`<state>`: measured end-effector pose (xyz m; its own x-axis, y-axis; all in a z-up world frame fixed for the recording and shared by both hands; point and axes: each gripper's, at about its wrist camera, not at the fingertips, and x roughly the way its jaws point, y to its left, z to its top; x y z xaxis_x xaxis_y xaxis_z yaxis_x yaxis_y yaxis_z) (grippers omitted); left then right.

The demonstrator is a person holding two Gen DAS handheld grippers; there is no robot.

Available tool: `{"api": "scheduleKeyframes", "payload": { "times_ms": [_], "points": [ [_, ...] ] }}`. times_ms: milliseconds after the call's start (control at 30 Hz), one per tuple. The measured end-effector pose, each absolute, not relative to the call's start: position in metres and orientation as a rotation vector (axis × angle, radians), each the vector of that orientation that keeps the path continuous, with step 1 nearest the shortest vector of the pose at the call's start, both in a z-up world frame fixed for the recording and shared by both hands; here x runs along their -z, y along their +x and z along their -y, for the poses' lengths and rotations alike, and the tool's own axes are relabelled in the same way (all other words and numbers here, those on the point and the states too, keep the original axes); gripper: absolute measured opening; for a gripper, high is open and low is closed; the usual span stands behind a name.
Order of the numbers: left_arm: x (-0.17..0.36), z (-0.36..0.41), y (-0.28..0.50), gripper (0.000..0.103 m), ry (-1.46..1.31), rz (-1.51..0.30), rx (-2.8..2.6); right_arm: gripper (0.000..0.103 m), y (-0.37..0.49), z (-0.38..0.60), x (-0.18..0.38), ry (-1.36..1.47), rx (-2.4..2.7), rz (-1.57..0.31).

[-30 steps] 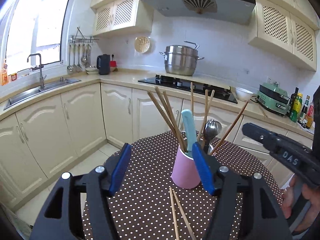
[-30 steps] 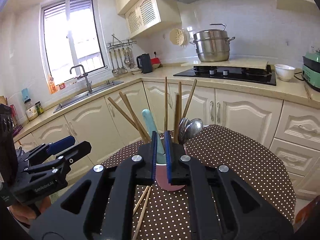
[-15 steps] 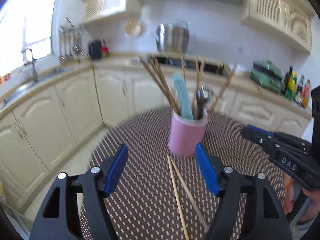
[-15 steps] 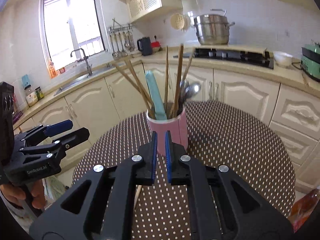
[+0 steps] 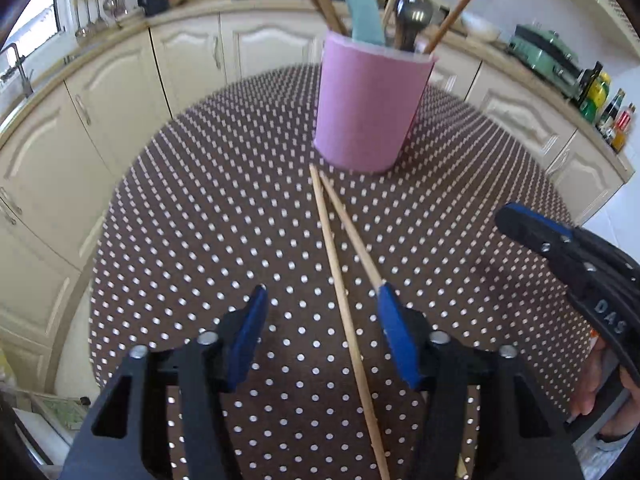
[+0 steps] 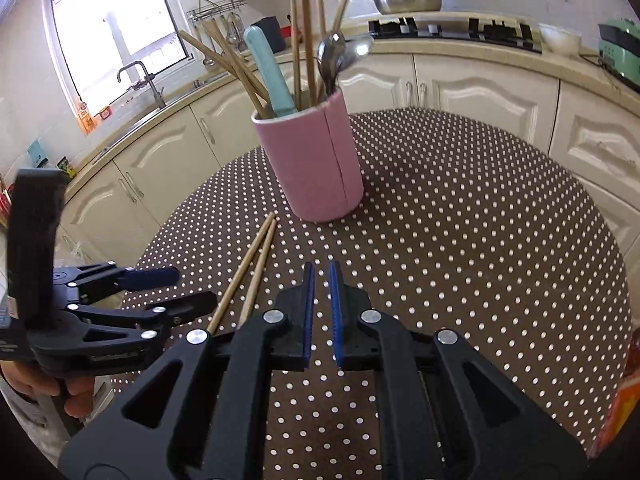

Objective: Organize utensils
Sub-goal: 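Move both tools down to the last two chopsticks on the table, then grasp a chopstick with the left tool while the right tool grasps the other chopstick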

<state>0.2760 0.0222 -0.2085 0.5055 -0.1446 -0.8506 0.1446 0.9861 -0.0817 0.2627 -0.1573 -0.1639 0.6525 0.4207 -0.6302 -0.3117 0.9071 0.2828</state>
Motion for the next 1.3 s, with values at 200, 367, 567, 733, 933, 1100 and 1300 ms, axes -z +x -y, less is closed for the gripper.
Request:
{"api": "scheduleKeyframes", "payload": {
  "times_ms": [200,367,567,733,933,1100,1300],
  "points": [
    [0.223,-0.014,0.294,0.050,0.031,-1.050,0.158,0.025,0.266,0.167,0.177,0.198,-0.405,-0.764],
    [0.225,-0.005,0.316,0.038,0.057,-1.042,0.126,0.031,0.263,0.169,0.185,0.209,-0.414,-0.772],
    [0.223,-0.017,0.325,0.006,-0.005,-1.033,0.140,0.031,0.266,0.160,0.182,0.188,-0.429,-0.789],
    [0.224,-0.031,0.303,0.005,-0.054,-1.016,0.139,0.031,0.271,0.134,0.180,0.109,-0.473,-0.854],
    [0.218,-0.043,0.276,0.005,-0.094,-0.998,0.129,0.031,0.276,0.085,0.180,-0.035,-0.556,-0.975],
    [0.213,-0.053,0.263,0.006,-0.113,-0.980,0.128,0.031,0.289,0.053,0.184,-0.132,-0.570,-1.071],
    [0.210,-0.055,0.257,0.006,-0.133,-0.972,0.140,0.026,0.297,0.020,0.184,-0.288,-0.532,-1.121]
  ]
}}
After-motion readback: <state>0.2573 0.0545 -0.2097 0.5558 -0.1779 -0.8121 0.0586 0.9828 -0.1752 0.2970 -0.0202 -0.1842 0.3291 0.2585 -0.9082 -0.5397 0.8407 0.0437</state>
